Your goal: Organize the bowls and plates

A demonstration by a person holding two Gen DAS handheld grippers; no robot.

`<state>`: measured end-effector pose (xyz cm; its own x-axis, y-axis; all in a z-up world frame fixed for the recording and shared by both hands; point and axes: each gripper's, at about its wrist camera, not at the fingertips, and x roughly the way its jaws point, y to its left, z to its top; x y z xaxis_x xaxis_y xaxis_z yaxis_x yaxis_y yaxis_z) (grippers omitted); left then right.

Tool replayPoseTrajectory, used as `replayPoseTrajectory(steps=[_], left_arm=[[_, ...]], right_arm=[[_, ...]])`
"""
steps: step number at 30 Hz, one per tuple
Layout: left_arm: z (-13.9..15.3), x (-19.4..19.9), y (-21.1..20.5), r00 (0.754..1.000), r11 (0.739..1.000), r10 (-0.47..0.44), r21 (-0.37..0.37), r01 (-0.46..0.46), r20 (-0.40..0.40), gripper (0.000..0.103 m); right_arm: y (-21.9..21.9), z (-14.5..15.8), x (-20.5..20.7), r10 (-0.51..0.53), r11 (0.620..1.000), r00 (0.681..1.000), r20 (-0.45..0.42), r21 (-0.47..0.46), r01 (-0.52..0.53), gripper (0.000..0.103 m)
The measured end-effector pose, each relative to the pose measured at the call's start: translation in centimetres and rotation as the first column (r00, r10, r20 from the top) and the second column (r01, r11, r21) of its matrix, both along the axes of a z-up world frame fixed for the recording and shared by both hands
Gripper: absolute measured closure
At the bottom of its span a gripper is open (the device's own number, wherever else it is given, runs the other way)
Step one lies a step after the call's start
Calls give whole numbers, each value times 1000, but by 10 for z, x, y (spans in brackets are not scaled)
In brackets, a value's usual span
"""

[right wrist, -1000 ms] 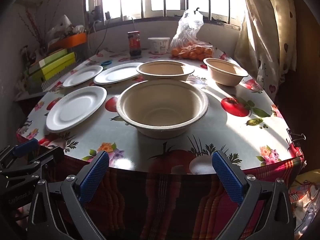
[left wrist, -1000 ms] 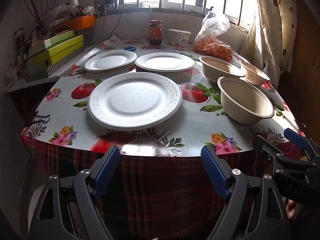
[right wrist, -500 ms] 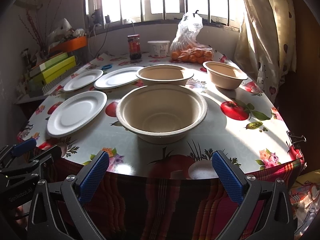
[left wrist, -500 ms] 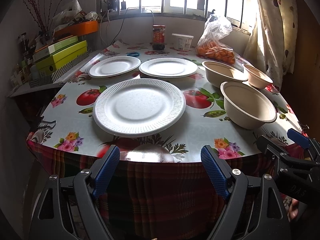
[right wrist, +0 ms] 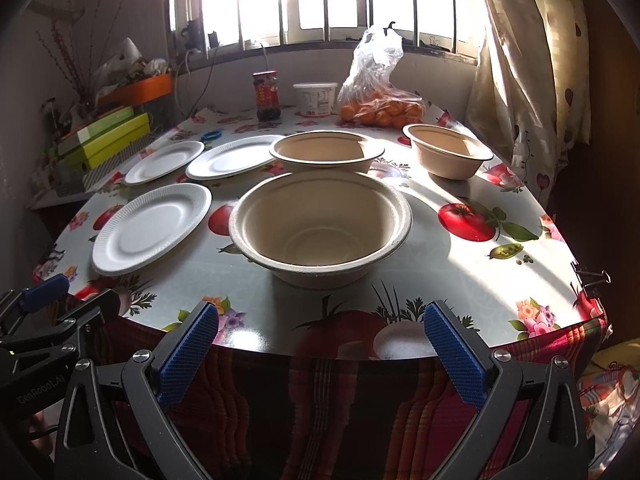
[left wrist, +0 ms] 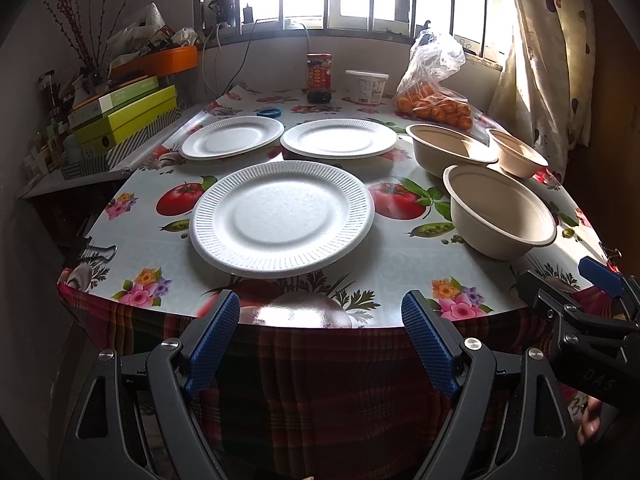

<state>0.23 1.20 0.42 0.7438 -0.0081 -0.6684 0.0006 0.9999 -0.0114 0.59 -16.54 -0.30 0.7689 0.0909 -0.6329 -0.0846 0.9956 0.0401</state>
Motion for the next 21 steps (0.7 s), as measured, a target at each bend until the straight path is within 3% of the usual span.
replayPoseTrajectory(steps=[21], left_arm=[[2,-2,3,1000,1000,2,-5,-2,3,19]], right_arm=[[-1,0,0,-1,1000,1000,1,0,1,0]])
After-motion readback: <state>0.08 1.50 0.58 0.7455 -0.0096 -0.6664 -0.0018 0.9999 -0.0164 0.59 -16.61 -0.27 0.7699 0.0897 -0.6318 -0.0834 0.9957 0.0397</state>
